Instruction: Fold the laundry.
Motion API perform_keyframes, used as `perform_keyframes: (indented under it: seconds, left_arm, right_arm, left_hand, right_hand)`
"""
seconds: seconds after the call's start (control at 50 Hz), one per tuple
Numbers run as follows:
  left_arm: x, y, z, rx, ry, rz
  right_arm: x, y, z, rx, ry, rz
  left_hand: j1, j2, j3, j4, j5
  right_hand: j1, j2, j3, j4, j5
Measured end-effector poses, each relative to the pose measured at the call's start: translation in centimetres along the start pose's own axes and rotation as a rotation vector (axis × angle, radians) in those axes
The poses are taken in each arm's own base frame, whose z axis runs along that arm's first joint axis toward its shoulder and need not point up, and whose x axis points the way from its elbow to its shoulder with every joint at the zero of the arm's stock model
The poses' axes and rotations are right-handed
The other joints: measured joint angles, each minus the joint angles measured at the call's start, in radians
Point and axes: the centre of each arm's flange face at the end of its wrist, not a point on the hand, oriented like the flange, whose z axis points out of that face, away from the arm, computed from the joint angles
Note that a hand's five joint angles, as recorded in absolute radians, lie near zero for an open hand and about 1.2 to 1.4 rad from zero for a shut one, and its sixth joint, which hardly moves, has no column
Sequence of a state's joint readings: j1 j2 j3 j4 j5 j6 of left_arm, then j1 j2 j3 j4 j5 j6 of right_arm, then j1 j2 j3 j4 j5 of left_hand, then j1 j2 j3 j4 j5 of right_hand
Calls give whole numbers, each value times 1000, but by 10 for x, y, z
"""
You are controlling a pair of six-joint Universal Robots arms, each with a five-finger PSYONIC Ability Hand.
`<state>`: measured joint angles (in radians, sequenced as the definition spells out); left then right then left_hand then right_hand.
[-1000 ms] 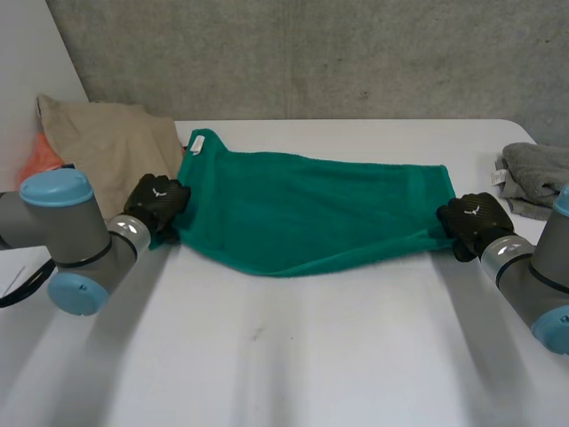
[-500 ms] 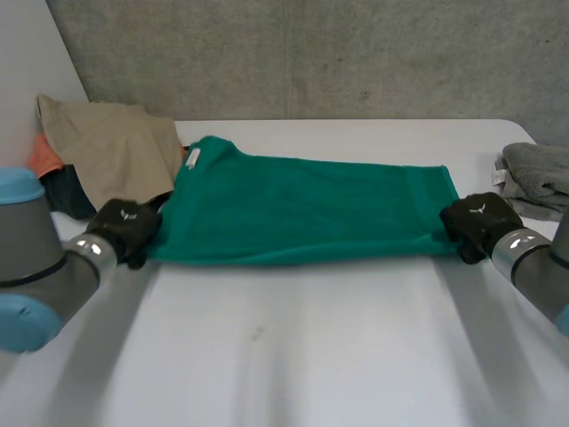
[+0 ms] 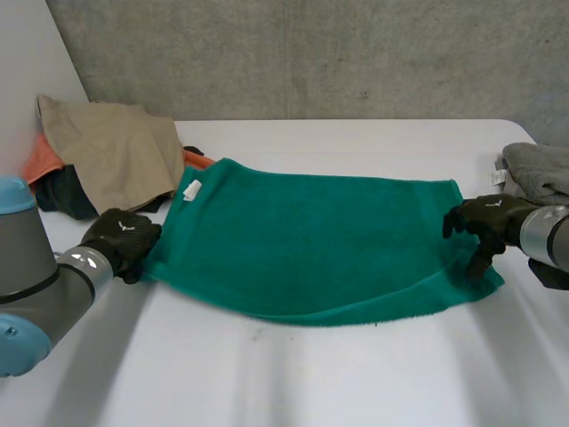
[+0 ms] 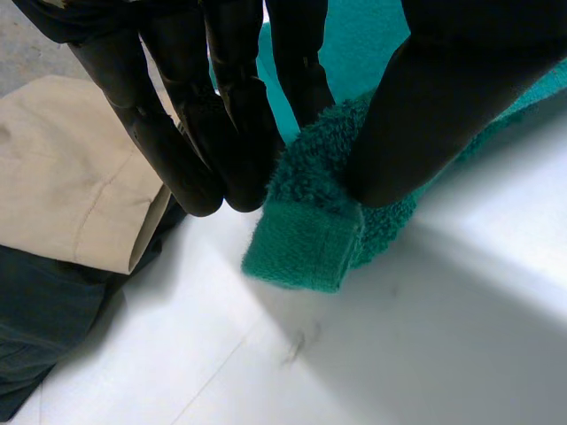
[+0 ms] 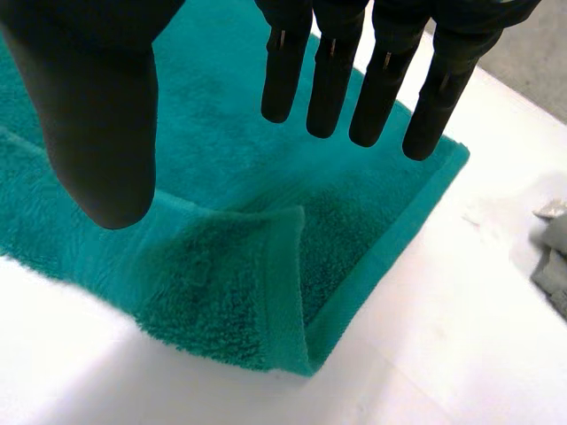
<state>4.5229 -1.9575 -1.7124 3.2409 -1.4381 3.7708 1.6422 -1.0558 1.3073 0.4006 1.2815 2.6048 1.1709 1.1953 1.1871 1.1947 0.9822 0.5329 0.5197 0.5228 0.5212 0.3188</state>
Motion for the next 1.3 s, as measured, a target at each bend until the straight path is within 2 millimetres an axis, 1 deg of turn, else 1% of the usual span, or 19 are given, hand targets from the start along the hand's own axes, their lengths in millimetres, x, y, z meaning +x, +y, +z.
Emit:
perform_keyframes:
  seconds: [0.12, 0.28, 0.32, 0.38, 0.4, 0.46, 0.5, 0.6, 0.68, 0.78, 0.84, 0.88, 0.92, 1.0, 1.02, 1.04, 1.14, 1.16, 1.3]
  left_arm:
    - [2, -4, 0, 9, 1, -7]
    - [3, -6, 0, 15, 2, -4]
    - [3, -6, 0, 15, 2, -4]
    - [2, -6, -2, 10, 1, -5]
    - [2, -6, -3, 6, 2, -6]
    - [1, -5, -7, -11, 6, -10]
    - [1, -5, -13, -30, 12, -15]
    - [2, -3, -39, -106, 46, -27]
    - [4, 1, -63, -184, 87, -34]
    - [11, 8, -90, -298, 165, -23]
    - [14, 10, -99, -340, 203, -7]
    - [13, 9, -100, -344, 212, 5]
    - [12, 7, -98, -337, 210, 12]
    - [6, -4, -83, -282, 177, 26]
    - [2, -10, -73, -247, 151, 23]
    - [1, -13, -69, -234, 141, 21]
    - [-12, -33, -32, -140, 60, -12]
    - [-16, -38, -19, -114, 36, -23]
    - [-28, -55, 40, -29, -59, -35]
  right_arm:
    - [4, 6, 13, -84, -3, -50]
    - [1, 18, 29, -150, -6, -151]
    - [0, 19, 31, -149, -4, -165]
    - [-1, 20, 31, -141, 6, -176]
    - [-1, 19, 30, -137, 9, -176]
    - [-1, 17, 22, -122, 19, -172]
    - [1, 14, 12, -109, 27, -166]
    - [7, 11, -18, -101, 25, -178]
    - [10, 22, -36, -174, -18, -213]
    - [13, 41, -57, -334, -132, -299]
    - [15, 47, -61, -377, -172, -341]
    - [16, 48, -59, -374, -169, -352]
    - [18, 48, -55, -358, -154, -354]
    - [21, 41, -42, -272, -88, -333]
    - [22, 36, -34, -212, -53, -317]
    - [23, 34, -31, -189, -40, -311]
    - [28, 18, -7, 0, 65, -270]
    - [30, 13, -1, 53, 96, -261]
    - [38, -6, 33, 282, 219, -223]
  left_hand:
    - [0, 0, 0, 0, 0]
    - [0, 0, 0, 0, 0]
    - [0, 0, 0, 0, 0]
    - [0, 0, 0, 0, 0]
    - [0, 0, 0, 0, 0]
    - [0, 0, 0, 0, 0]
    - [0, 0, 0, 0, 0]
    - [0, 0, 0, 0, 0]
    - [0, 0, 0, 0, 0]
    - [0, 0, 0, 0, 0]
    - [0, 0, 0, 0, 0]
    - [0, 0, 1, 0, 0]
    - [0, 0, 1, 0, 0]
    - [0, 0, 3, 0, 0]
    - [0, 1, 3, 0, 0]
    - [0, 1, 3, 0, 0]
    - [0, 2, 3, 1, 0]
    - [0, 2, 3, 1, 0]
    - [0, 2, 3, 1, 0]
  right_hand:
    - [0, 0, 0, 0, 0]
    - [16, 23, 17, 18, 40]
    - [120, 136, 130, 129, 160]
    - [574, 602, 586, 587, 607]
    - [593, 645, 633, 636, 658]
    - [593, 656, 662, 671, 675]
    - [593, 656, 662, 672, 675]
    - [593, 656, 662, 672, 675]
    - [593, 656, 662, 672, 675]
    - [593, 656, 662, 672, 675]
    - [593, 656, 664, 672, 675]
    - [593, 656, 665, 673, 675]
    - [593, 656, 665, 673, 675]
    - [593, 656, 665, 673, 675]
    - [593, 656, 665, 673, 675]
    - [593, 656, 665, 673, 677]
    - [593, 656, 665, 673, 683]
    - [593, 656, 665, 673, 683]
    - [593, 656, 665, 673, 683]
